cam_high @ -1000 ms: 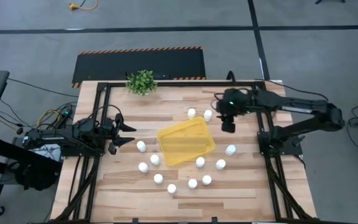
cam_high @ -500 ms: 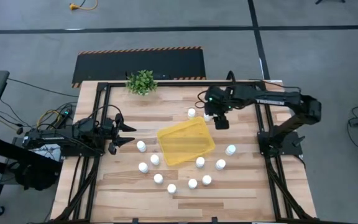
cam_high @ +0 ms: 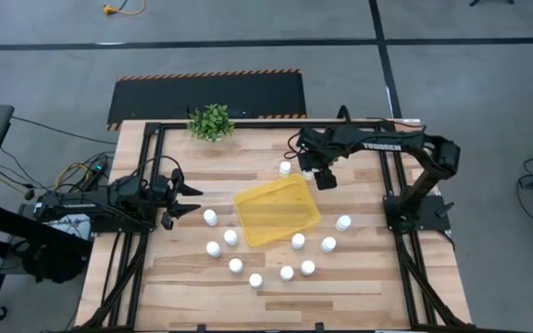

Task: Pick and place pill bottles into a basket
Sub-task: Put the white pill bottle into the yellow bin

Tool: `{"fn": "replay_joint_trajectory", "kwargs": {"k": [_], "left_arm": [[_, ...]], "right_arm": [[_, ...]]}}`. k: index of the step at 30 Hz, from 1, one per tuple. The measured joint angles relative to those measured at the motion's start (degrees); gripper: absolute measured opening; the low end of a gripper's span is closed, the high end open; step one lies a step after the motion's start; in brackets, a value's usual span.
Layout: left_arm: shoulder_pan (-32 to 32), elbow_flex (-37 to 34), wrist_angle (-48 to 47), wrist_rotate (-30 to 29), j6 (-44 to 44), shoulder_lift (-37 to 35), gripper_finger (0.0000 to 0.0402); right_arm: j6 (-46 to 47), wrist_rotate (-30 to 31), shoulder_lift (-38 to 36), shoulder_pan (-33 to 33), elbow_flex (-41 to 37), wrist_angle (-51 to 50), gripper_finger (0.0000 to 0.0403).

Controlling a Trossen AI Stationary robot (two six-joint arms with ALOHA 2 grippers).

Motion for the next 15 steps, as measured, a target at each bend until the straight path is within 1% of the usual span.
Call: {"fn": "replay_joint_trajectory", "kwargs": {"k": [9,15], "left_arm": [[0.0,0.0,0.0,0.0,0.0,0.0,0.0194],[0.0,0.0,0.0,0.0,0.0,0.0,0.0194]], "right_arm": [[-2.7,-0.3,1.0,-1.2,0.0,1.1,0.0228],[-3.9,-2.2,1.0,-1.3,0.0,1.3,0.0228]]}}
